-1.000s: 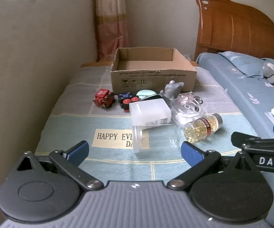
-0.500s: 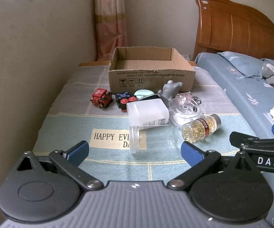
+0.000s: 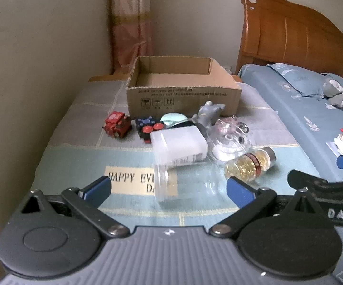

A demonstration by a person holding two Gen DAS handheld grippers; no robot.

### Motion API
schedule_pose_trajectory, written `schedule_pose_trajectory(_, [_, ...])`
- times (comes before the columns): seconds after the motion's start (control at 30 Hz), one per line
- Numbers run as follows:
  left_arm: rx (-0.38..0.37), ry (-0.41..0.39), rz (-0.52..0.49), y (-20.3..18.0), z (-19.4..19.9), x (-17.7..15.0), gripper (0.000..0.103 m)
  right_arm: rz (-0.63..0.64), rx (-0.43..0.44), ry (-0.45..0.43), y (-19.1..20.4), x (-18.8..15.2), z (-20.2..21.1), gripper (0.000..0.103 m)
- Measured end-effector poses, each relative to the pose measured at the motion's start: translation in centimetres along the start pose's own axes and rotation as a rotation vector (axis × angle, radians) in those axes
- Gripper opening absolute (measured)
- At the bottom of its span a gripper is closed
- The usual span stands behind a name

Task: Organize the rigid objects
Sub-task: 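Move the left tool toward the clear 'HAPPY EVERY DAY' jar lying on the bed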

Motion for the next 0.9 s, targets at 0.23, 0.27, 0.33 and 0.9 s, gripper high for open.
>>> schedule_pose_trajectory(0.23, [-0.024,0.015,-0.073,-1.1,-2.4,1.3,0.102,0.006,0.022,0.024,-0.9,-0.4,-2.0,0.103])
schedule_pose_trajectory(0.27, [-0.027,0.019,-0.084,-1.4,-2.8,1.4,0.102,0.005,0.024,0.031,-1.0,-0.6,-2.3,0.103])
schedule_pose_trajectory(0.33, [-0.045,0.028,-0.115,-2.0,-3.7,1.6,0.102,0.006,0.032,0.045,-1.1,-0.9,-3.1,0.103])
schedule_pose_trajectory(0.9, [-0.089,0.148,-0.175,-2.8,-9.4,0.1,0.102,0.024,0.068,0.099,-2.3,-2.5,-6.1,0.103])
Point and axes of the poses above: each gripper's, at about its wrist camera, not at the fingertips, and z roughly against the way its jaws point, y to its left, x to its top, the point moved 4 cm from there along -z, roughly the way its jaws point, and after that the axes turned 5 degrees about x, right-handed, at the moved point
